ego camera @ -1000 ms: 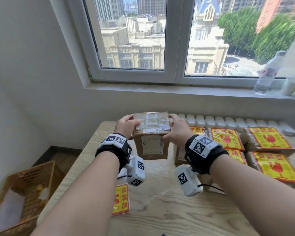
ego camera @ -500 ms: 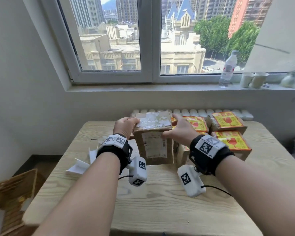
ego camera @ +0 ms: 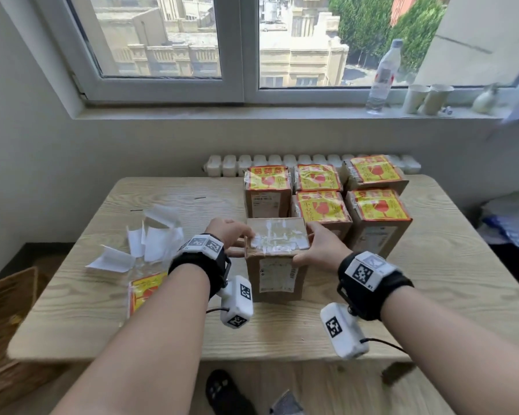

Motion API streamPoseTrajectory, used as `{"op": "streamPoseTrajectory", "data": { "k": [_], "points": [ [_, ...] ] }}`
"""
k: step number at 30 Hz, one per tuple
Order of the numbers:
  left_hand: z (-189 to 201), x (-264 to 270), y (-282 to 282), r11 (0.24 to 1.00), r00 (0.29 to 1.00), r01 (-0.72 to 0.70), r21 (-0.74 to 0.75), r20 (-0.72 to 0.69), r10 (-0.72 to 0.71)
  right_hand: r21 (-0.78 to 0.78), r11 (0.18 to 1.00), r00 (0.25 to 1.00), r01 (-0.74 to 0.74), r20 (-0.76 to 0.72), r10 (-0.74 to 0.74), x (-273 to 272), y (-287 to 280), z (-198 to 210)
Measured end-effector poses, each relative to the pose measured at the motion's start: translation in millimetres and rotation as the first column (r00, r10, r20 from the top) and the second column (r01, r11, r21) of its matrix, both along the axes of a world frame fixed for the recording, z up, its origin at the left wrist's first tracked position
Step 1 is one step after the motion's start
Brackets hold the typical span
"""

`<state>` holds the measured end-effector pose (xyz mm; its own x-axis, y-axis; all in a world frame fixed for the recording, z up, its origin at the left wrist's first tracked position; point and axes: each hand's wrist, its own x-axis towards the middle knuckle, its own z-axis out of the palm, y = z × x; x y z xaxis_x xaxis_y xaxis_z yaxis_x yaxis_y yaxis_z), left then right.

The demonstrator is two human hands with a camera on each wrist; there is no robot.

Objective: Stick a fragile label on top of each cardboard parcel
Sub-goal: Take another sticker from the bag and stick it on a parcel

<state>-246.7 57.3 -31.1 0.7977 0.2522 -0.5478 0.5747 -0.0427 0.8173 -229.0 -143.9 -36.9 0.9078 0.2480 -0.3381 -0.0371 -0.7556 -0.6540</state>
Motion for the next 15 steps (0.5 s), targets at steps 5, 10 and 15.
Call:
{"op": "streamPoseTrajectory", "data": {
  "k": [5,10,15],
  "points": [
    [-18,-5,-5,1.0,0.999,-0.009,-0.023,-0.046,0.008,-0.026,0.999,0.999,-0.02,-0.032,0.019,-6,-1,-20],
    [-27,-3,-2,0.998,0.999,-0.03,-0.047,-0.044,0.028,-0.014,0.999,0.998,-0.046,-0.05,0.045,-1,0,-31],
    [-26,-8,2,0.997,0.998,0.041,0.068,-0.045,-0.038,-0.035,0.999,1.0,0.01,0.003,-0.01,-3,7,-17]
  ]
}}
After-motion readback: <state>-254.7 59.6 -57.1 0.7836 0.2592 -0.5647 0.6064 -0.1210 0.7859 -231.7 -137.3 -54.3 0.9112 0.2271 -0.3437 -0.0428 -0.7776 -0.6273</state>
